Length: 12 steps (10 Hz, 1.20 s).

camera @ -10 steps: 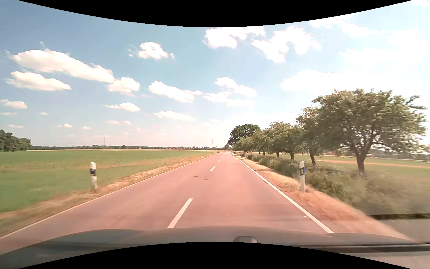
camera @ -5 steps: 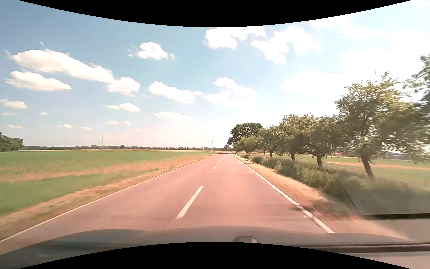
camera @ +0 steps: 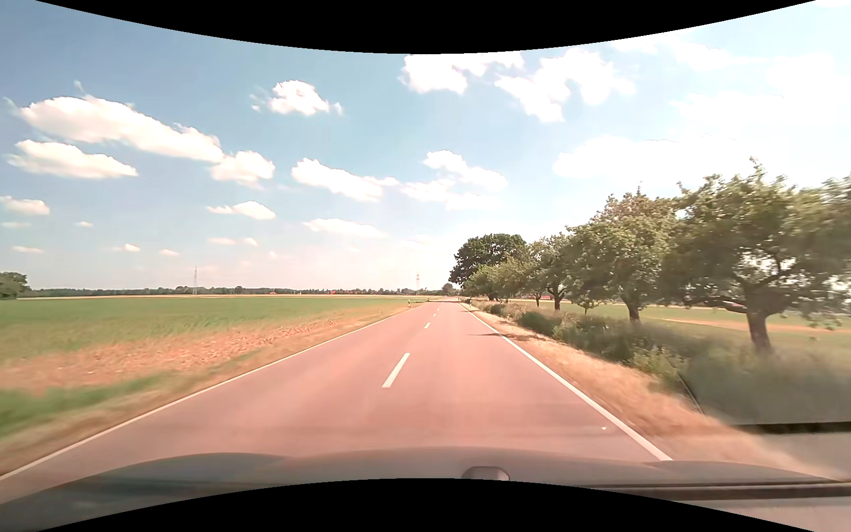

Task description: Follow the waypoints while adhering to traffic rules and regulations

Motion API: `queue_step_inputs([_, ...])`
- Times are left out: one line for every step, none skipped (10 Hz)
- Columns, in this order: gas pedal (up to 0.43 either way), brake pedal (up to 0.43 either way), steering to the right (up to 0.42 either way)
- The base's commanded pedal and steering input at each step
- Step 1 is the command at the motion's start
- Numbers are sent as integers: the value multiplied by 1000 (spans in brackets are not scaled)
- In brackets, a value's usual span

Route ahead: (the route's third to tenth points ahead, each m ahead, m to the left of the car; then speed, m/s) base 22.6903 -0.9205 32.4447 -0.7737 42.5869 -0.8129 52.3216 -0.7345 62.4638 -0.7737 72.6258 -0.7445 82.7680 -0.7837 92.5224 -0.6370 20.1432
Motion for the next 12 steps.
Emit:
queue_step_inputs([197,0,1])
queue_step_inputs([197,0,1])
queue_step_inputs([197,0,1])
queue_step_inputs([197,0,1])
queue_step_inputs([197,0,1])
queue_step_inputs([189,0,1])
queue_step_inputs([177,0,1])
queue_step_inputs([177,0,1])
queue_step_inputs([177,0,1])
queue_step_inputs([177,0,1])
queue_step_inputs([177,0,1])
queue_step_inputs([177,0,1])
